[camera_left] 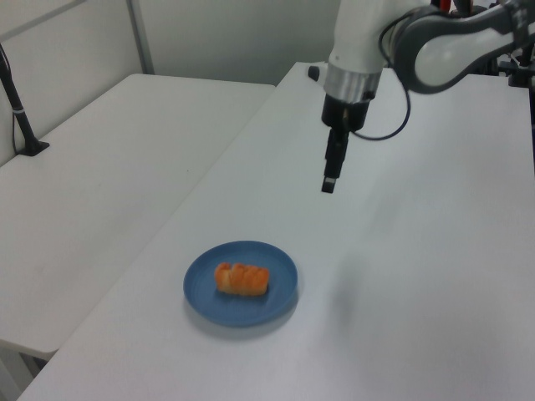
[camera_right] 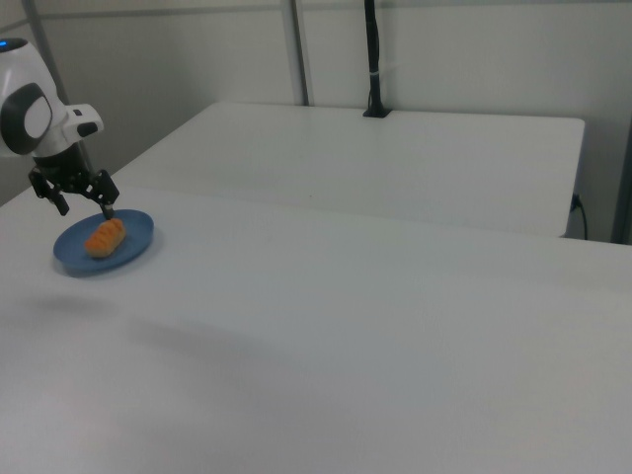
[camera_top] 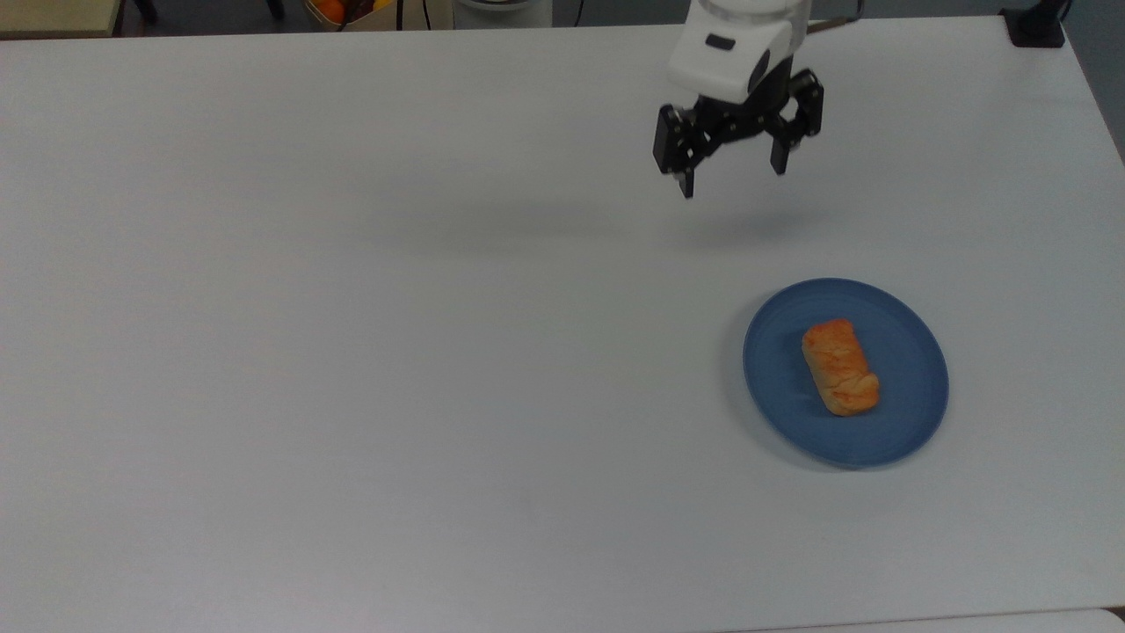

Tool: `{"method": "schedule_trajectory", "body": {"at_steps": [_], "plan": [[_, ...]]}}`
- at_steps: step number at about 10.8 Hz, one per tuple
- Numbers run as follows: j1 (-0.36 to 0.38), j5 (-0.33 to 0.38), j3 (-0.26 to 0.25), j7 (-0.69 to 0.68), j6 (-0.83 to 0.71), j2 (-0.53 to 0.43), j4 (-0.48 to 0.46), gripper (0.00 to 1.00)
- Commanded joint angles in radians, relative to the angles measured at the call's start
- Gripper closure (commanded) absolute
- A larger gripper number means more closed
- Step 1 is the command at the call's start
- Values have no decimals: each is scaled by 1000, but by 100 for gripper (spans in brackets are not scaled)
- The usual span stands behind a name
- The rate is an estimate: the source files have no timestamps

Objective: Put the bread on the table
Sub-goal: 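Move the gripper over the orange bread roll on the blue plate, then lower the open gripper onto the bread roll and close on it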

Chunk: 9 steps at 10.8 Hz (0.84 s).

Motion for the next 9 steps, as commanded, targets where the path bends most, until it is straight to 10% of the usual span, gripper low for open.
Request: {"method": "schedule_trajectory", "body": {"at_steps": [1, 9], "plan": [[28, -103, 23, 126, 107, 126, 97, 0], [85, -345, 26, 519, 454, 407, 246, 0]]}}
